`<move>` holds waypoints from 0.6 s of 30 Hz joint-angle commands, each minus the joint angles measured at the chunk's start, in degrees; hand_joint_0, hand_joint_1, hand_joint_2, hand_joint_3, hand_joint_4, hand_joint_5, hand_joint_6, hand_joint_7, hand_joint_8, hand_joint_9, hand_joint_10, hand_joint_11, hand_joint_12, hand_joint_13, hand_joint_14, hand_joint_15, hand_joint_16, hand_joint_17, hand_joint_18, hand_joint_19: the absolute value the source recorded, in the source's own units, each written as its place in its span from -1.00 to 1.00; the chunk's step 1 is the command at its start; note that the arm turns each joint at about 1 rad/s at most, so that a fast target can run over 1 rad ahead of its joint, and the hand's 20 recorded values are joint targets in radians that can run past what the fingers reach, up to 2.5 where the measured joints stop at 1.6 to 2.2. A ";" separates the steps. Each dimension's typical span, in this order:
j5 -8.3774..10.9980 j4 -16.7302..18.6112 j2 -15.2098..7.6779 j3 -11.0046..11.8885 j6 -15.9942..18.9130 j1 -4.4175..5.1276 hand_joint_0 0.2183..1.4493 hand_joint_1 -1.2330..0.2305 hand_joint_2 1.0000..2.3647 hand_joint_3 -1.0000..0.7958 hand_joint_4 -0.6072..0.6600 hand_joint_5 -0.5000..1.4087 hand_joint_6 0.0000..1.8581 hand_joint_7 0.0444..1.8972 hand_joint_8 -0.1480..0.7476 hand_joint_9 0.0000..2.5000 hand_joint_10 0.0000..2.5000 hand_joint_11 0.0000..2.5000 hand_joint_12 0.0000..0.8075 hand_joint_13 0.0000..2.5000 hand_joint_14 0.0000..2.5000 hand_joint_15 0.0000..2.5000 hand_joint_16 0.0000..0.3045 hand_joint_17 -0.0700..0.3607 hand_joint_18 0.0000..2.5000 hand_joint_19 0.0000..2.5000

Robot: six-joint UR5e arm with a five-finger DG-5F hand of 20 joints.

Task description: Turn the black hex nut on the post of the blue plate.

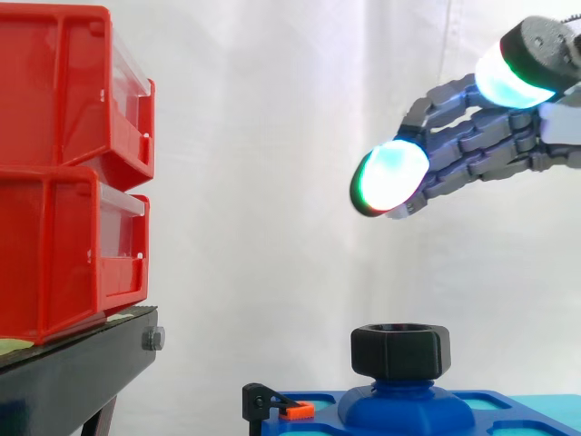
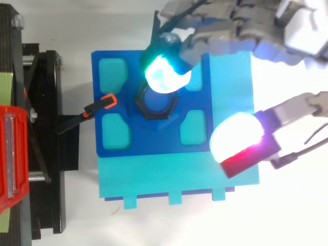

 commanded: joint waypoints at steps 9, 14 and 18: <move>2.15 -0.17 -3.61 3.88 -6.96 2.43 -0.63 0.22 -1.00 -0.44 0.23 -0.70 -0.46 -0.20 -0.06 -0.78 -1.00 -1.00 0.00 -0.79 -1.00 -0.94 -0.56 0.03 -0.91 -0.93; 2.06 -2.02 -7.39 8.10 -8.01 2.87 -0.63 0.23 -1.00 -0.44 0.23 -0.70 -0.46 -0.20 -0.06 -0.78 -1.00 -1.00 -0.01 -0.79 -1.00 -0.94 -0.56 0.02 -0.91 -0.92; 1.80 -3.78 -9.32 10.56 -8.28 3.57 -0.63 0.25 -1.00 -0.44 0.24 -0.70 -0.46 -0.19 -0.05 -0.78 -1.00 -1.00 0.00 -0.79 -1.00 -0.94 -0.56 0.02 -0.91 -0.92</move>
